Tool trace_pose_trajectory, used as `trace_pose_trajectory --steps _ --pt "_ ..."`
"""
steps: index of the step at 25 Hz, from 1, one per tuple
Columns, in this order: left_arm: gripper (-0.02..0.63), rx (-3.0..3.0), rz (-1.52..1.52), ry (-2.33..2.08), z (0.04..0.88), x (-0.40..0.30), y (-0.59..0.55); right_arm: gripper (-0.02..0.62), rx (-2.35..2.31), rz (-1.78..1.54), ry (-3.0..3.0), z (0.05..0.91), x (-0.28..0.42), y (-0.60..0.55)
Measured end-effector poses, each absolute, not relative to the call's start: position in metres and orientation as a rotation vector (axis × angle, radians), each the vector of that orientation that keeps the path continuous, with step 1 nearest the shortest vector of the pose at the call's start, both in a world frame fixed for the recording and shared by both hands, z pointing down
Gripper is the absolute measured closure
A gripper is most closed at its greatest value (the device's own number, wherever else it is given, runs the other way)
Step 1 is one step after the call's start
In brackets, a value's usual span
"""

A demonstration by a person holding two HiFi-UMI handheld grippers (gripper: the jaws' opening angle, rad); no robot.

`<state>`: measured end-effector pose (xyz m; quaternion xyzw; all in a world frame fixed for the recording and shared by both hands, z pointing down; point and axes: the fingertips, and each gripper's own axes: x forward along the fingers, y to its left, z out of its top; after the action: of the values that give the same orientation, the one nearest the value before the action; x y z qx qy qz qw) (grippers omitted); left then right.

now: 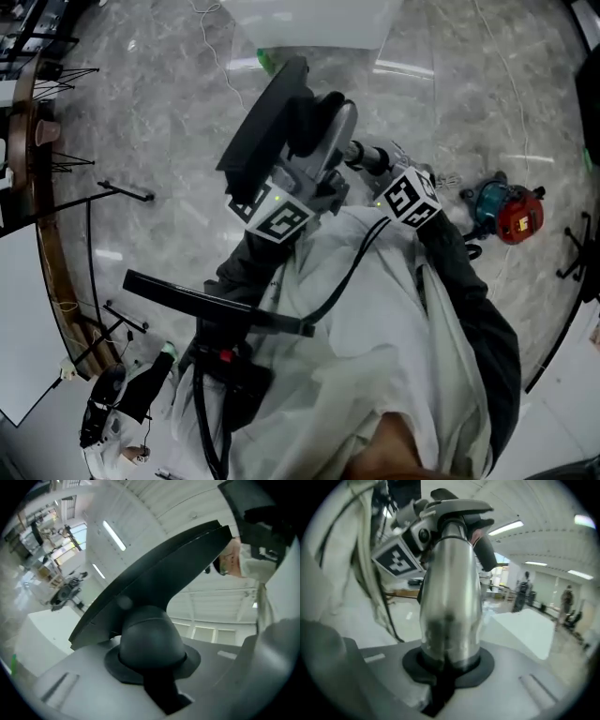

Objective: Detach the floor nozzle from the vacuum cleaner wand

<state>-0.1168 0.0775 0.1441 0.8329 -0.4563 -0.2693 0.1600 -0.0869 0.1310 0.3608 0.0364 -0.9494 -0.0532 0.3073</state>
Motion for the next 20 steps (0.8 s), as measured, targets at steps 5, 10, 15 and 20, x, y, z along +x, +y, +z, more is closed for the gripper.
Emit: trace_pose_trajectory --steps 5,10,15,20 --pt "0.517 2.665 -0.803 -0.969 0.114 -0.093 0.098 0.555 -0.903 0.12 -2.482 0.33 -0.068 0.197" --pt "0.523 2.55 -0.845 -1.066 0.113 -0.11 0.083 0.558 -0.53 0.116 -2.521 0.336 -0.092 0.166" --pt "0.526 2.208 -0.848 -1.404 0.138 -0.151 0.061 0.558 0.476 -0.289 -2.38 0.35 -0.09 0.092" --pt "0.517 2.536 -0.86 -1.03 0.118 -0.119 0.086 0.555 0.049 -0.243 -2.478 0.347 -0.09 0.117"
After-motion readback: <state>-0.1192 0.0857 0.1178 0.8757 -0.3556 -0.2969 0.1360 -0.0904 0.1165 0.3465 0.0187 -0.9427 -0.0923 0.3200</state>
